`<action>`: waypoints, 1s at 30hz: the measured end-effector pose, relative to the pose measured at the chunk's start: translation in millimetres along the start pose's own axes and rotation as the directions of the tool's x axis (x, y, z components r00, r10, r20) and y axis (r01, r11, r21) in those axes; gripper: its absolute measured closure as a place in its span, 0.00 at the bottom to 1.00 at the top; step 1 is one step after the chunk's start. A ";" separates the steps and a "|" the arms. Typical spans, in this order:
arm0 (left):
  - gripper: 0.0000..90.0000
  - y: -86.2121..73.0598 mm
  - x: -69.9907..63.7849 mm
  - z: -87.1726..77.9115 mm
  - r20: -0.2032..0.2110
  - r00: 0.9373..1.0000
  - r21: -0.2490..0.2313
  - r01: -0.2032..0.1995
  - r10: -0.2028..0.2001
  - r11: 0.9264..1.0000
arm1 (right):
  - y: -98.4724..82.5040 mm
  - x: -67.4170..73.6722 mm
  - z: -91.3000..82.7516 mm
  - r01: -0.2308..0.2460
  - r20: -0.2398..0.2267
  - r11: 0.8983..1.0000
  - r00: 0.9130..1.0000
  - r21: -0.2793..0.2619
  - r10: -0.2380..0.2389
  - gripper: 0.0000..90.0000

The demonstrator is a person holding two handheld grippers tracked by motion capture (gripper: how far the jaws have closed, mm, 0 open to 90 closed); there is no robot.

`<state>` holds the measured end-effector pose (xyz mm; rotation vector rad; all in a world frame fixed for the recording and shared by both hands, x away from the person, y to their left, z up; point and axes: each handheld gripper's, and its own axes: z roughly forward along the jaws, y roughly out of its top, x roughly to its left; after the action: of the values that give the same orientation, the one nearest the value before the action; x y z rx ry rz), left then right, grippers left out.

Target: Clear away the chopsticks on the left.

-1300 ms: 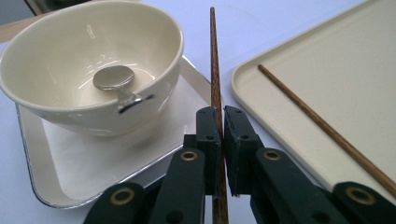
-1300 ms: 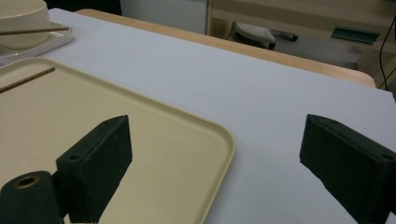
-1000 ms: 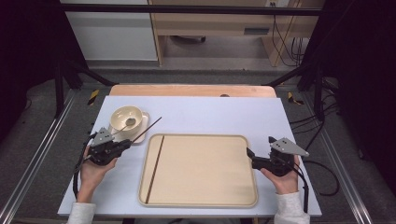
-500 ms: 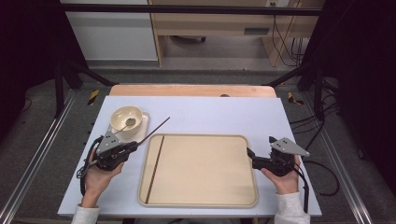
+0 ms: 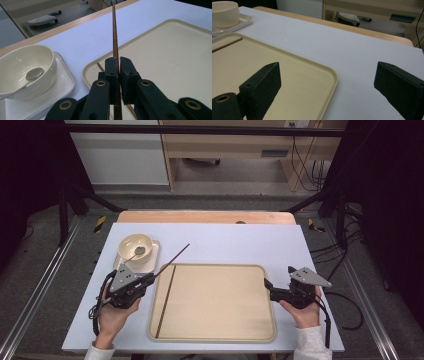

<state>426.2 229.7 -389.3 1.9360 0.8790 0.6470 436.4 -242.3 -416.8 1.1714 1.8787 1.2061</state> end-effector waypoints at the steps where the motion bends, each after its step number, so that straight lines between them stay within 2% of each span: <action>1: 0.95 0.5 -1.8 0.0 0.001 1.000 0.001 0.006 -0.006 1.000 | 0.2 0.6 0.2 -0.003 -0.002 1.000 1.000 -0.001 0.003 0.08; 12: 0.95 11.5 -19.9 2.1 -0.039 0.999 -0.020 0.023 -0.023 1.000 | 1.4 -0.3 -1.8 -0.010 -0.006 1.000 1.000 -0.009 0.010 0.08; 15: 0.95 12.4 -22.5 2.8 -0.028 0.999 -0.033 0.044 -0.045 0.998 | 2.0 -0.8 -3.1 -0.014 -0.007 1.000 1.000 -0.014 0.014 0.08; 19: 0.95 12.1 -26.8 4.0 -0.045 0.996 -0.042 0.071 -0.073 0.997 | 2.5 -1.1 -4.2 -0.014 -0.008 1.000 1.000 -0.019 0.013 0.08; 22: 0.95 9.2 -32.7 4.5 -0.074 0.994 -0.051 0.075 -0.079 0.996 | 2.6 -1.3 -4.4 -0.015 -0.010 1.000 1.000 -0.021 0.015 0.08; 26: 0.95 3.6 -40.6 2.3 -0.082 0.988 -0.083 0.121 -0.128 0.989 | 1.8 -1.2 -3.4 -0.014 -0.009 1.000 1.000 -0.015 0.014 0.08; 29: 0.95 -0.1 -46.9 0.4 -0.078 0.983 -0.113 0.157 -0.166 0.981 | 1.8 -0.9 -3.0 -0.015 -0.010 1.000 1.000 -0.016 0.015 0.08; 30: 0.95 -1.1 -49.6 -0.1 -0.086 0.983 -0.112 0.153 -0.163 0.982 | 1.7 -1.1 -3.0 -0.015 -0.010 1.000 1.000 -0.015 0.014 0.08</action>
<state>395.4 191.2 -394.8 1.7335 1.0271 0.6810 435.0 -244.1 -414.0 1.1748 1.8678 1.2343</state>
